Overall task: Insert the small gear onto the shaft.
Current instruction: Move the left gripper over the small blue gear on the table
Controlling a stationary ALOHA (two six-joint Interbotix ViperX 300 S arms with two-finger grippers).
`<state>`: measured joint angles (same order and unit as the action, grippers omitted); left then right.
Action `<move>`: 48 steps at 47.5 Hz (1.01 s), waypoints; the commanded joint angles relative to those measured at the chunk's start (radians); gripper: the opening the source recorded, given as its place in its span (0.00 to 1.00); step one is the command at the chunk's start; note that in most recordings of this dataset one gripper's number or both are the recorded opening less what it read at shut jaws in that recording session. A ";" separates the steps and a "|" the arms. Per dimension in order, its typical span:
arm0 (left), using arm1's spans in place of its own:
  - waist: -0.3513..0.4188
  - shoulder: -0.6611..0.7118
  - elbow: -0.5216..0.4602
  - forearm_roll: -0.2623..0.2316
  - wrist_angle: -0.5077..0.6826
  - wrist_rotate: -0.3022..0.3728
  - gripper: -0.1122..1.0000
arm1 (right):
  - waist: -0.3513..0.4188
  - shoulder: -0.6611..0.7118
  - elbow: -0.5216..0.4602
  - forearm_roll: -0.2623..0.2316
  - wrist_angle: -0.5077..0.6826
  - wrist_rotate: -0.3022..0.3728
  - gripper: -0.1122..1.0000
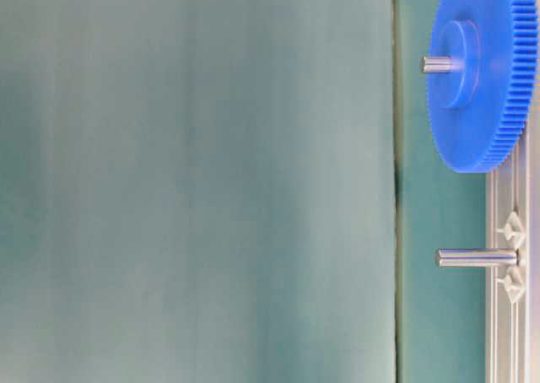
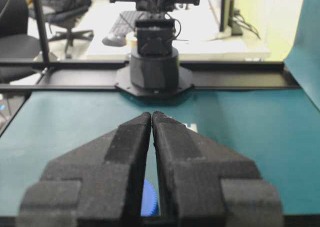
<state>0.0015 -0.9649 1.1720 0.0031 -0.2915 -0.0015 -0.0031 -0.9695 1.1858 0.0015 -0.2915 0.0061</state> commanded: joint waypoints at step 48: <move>-0.141 0.555 -0.328 0.017 0.367 -0.124 0.10 | -0.040 0.150 -0.202 0.044 0.684 0.055 0.15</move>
<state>-0.1350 -0.4249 0.8790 0.0169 0.0767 -0.1304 -0.0414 -0.8544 1.0262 0.0537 0.3896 0.0568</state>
